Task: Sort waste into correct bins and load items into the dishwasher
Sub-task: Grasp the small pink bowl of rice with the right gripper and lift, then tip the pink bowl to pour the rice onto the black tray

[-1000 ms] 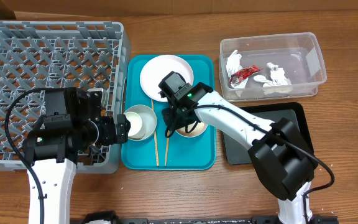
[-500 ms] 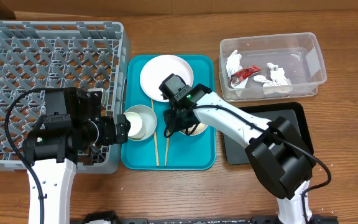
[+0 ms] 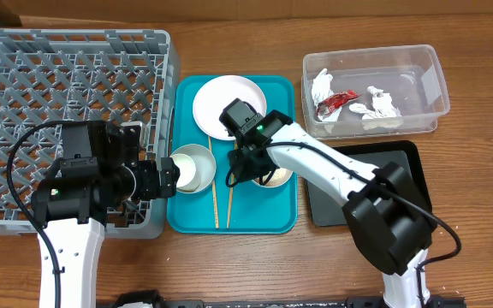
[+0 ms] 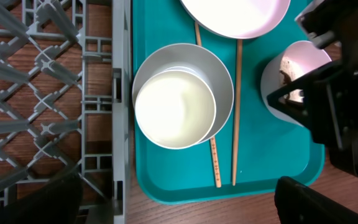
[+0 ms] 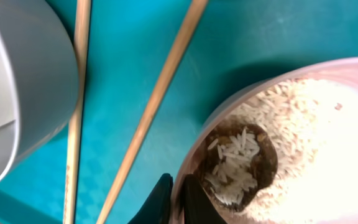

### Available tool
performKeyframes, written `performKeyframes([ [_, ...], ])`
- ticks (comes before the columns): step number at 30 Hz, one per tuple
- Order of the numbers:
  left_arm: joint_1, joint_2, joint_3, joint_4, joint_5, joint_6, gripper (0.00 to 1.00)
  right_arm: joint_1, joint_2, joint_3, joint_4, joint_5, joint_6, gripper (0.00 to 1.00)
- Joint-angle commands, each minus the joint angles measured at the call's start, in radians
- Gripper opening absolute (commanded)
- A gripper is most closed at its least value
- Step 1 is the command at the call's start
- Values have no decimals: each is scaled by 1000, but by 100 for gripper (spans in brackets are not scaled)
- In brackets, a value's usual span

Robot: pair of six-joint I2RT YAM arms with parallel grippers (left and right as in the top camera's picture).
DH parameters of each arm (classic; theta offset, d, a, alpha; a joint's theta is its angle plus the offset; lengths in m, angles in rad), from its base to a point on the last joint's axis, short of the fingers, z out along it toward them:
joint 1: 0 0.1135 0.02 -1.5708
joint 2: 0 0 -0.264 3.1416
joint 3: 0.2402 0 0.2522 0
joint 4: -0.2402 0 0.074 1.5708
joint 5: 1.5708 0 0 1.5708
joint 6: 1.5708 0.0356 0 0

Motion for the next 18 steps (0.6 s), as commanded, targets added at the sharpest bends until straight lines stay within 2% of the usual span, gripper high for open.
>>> performKeyframes([
  [1, -4, 3, 24, 0, -3, 23, 100, -23, -108, 42, -33, -16, 9, 4],
  [11, -4, 3, 24, 1, -3, 23, 100, -129, -327, 45, -135, -43, 10, 4],
  [18, -4, 3, 24, 1, -3, 23, 100, -351, -354, 27, -193, -314, 8, 4],
])
